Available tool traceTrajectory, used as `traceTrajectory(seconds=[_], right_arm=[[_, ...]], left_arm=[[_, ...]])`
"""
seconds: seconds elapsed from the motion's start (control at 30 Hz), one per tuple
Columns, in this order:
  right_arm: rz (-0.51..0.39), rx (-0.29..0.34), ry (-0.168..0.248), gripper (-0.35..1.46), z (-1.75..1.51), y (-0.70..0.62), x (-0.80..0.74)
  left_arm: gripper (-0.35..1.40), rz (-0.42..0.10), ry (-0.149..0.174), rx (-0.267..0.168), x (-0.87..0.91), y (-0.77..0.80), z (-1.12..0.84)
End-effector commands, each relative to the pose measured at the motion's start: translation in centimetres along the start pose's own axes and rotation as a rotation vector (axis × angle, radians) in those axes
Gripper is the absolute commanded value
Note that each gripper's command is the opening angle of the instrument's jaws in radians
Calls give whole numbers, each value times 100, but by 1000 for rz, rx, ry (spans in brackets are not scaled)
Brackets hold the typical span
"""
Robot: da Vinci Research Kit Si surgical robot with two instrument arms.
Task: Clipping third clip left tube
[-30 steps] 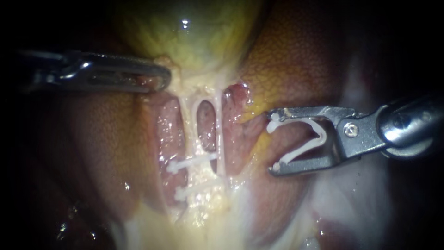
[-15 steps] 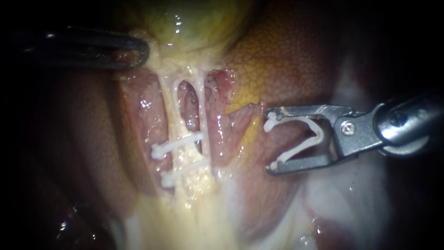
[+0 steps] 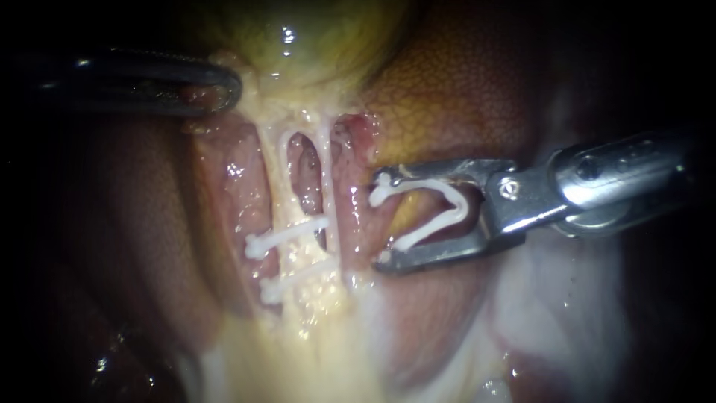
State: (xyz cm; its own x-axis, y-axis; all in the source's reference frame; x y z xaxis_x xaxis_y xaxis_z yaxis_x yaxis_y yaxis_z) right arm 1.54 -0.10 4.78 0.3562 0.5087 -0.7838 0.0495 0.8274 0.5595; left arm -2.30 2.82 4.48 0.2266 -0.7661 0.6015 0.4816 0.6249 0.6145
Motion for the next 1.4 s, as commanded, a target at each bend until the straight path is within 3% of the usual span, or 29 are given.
traceTrajectory(seconds=[0.03, 0.4, 1.2, 1.4], right_arm=[[10, 8, 5, 50, 4, 2, -1], [100, 82, 55, 50, 32, 28, -19], [185, 120, 92, 50, 61, 61, -43], [227, 174, 159, 50, 69, 67, -41]], left_arm=[[-35, 0, 0, -1, 0, 0, 1], [-35, 0, -1, -3, 1, -1, 3], [-35, 0, -2, -5, 2, -3, 6], [-35, 0, -2, -6, 2, -3, 7]])
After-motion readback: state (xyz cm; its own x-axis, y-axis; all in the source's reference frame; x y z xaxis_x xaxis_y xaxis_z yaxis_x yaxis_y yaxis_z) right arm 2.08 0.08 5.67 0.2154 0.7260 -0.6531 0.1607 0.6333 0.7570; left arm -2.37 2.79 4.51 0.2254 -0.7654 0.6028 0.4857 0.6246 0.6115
